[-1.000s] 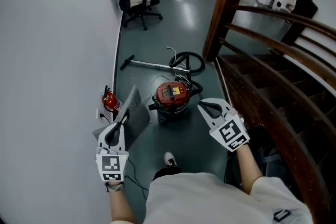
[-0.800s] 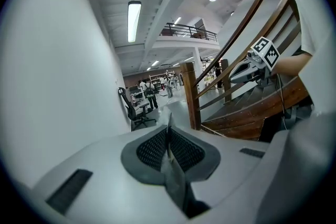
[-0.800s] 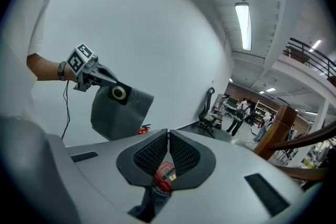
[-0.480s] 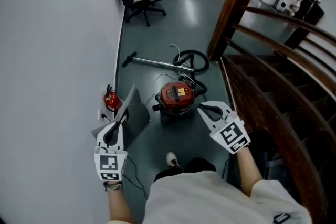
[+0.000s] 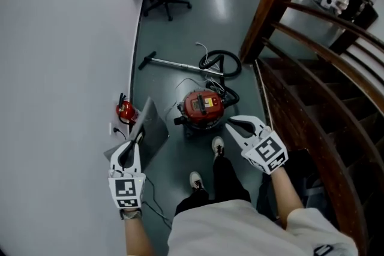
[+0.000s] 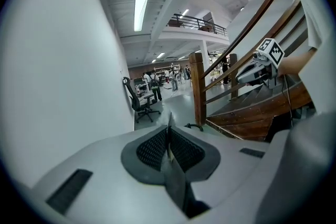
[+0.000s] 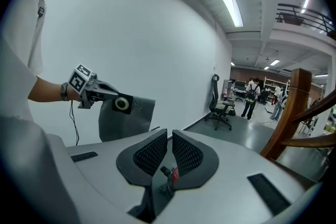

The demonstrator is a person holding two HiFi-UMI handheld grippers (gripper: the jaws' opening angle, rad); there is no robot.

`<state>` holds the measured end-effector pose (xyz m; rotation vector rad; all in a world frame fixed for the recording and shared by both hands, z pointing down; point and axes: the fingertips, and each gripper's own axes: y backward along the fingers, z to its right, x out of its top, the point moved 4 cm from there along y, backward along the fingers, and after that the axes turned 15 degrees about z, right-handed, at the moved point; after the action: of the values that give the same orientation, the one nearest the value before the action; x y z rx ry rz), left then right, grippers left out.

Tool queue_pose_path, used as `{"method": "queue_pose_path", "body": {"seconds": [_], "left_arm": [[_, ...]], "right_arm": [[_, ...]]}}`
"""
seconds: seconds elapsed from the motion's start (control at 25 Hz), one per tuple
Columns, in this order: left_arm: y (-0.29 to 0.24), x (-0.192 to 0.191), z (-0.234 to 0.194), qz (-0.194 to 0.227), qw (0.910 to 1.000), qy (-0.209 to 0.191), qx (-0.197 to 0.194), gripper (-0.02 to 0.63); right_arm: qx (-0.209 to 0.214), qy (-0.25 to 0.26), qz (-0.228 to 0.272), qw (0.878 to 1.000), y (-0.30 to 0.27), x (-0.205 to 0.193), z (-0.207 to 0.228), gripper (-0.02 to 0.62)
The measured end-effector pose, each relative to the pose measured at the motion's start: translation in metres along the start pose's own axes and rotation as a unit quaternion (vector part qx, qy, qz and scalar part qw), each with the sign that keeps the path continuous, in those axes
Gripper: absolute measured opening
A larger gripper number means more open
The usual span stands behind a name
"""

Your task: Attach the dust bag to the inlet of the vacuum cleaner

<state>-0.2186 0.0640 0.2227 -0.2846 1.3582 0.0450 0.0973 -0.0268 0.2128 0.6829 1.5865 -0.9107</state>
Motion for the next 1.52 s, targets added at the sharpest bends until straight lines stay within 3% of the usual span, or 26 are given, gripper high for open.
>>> {"method": "queue_pose_path", "body": {"seconds": [0.6,1.0,1.52], "left_arm": [[-0.066,-0.060,0.002,-0.023,0.9963,0.012,0.082,0.021],[-0.099,-0.117,0.005,-0.049,0.9934,0.032,0.099,0.020],[-0.122,-0.188,0.013,-0.070,0.9871,0.075,0.123,0.020]], "right_arm": [[0.018,-0.054,-0.042,0.997,-0.073,-0.094,0.080,0.032],[0.039,-0.076,-0.086,0.993,-0.122,-0.164,0.096,0.032],[0.026,-0.106,-0.107,0.988,-0.148,-0.227,0.114,0.032]]}}
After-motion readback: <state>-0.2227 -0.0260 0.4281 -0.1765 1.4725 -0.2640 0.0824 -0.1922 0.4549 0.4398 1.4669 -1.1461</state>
